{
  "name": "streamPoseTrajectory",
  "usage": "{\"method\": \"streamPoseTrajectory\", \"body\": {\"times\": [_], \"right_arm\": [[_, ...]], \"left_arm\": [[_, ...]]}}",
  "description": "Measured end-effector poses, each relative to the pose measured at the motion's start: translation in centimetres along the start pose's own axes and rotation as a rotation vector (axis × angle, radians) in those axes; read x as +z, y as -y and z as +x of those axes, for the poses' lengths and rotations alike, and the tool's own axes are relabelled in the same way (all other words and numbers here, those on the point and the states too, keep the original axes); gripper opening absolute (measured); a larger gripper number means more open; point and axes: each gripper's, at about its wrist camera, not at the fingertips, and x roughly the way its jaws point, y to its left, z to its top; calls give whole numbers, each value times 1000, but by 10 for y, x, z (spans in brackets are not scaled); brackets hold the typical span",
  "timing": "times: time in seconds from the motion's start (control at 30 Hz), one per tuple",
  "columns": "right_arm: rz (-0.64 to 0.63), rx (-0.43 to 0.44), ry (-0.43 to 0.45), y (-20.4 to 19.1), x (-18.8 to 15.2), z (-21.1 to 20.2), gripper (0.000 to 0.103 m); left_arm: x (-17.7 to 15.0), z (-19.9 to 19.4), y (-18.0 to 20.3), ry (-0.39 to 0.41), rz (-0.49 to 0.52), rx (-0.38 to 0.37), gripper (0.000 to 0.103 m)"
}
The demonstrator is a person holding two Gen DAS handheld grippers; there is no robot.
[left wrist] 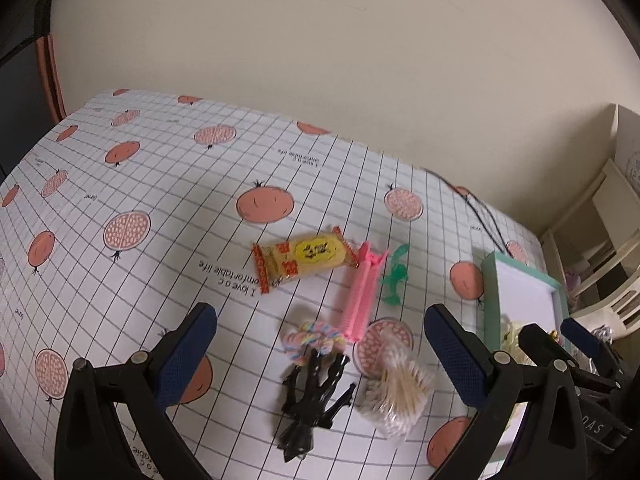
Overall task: Organize objects
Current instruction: 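Withdraw both open tools from the tray toward the remaining items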
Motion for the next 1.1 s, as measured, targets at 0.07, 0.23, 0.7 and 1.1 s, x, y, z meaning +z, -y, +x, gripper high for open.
{"method": "streamPoseTrajectory", "body": {"times": [0.07,0.23,0.7,1.1], "right_arm": [[-16,8,-25,-7,-3,6,103],[-37,16,-92,-15,-14,26,103],[-72,64,-198,-27,-36,55,103],[-121,88,-255,-42,-49,70,103]], "left_arm": [[-3,4,-1,-28,10,0,103],[-13,18,-1,-93,24,32,103],[-26,44,-11,-209,-27,25,103],[-45,68,-9,-306,2,63,103]]}}
